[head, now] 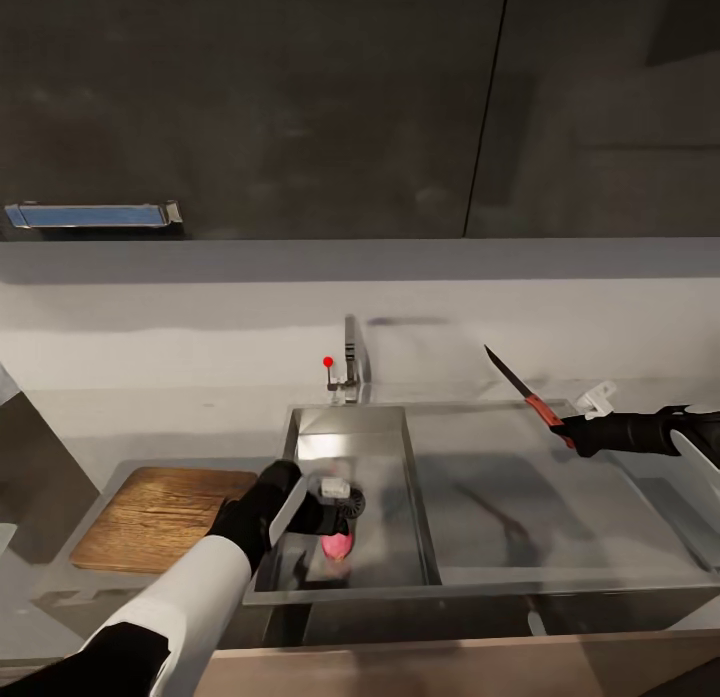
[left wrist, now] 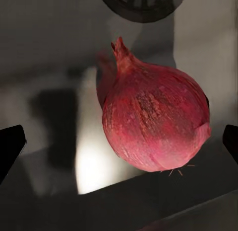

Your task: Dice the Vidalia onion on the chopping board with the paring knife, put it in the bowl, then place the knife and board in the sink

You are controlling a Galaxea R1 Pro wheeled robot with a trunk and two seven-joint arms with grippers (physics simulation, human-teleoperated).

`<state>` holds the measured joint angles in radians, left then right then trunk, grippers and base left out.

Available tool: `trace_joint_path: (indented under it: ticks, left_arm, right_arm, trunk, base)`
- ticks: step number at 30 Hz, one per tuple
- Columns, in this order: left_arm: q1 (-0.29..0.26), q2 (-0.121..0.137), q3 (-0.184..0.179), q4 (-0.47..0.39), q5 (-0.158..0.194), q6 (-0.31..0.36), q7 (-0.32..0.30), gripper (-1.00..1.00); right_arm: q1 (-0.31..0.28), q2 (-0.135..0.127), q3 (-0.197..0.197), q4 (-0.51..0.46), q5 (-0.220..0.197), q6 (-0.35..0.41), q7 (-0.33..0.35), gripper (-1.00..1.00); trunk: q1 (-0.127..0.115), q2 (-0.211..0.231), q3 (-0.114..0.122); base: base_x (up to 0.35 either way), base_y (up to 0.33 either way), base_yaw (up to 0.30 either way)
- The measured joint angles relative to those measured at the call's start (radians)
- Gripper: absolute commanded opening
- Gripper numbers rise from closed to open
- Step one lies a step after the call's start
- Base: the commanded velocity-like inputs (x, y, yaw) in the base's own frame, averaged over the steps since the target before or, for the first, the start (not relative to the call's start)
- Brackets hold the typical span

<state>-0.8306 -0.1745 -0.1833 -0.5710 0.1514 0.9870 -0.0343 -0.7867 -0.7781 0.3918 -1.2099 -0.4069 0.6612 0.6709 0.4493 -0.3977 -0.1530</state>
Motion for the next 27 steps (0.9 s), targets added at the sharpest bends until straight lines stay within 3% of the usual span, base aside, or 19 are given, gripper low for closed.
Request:
trace_joint_path:
  ticks: [27]
  left_arm:
    - [-0.005, 0.0, -0.001, 0.003, 0.002, 0.0, 0.0, 1.0]
  right_arm:
    - [0.0, 0.0, 0.0, 0.0, 0.0, 0.001, 0.001, -1.0]
  trunk:
    - [0.0, 0.0, 0.0]
  base:
    - [0.0, 0.0, -0.036]
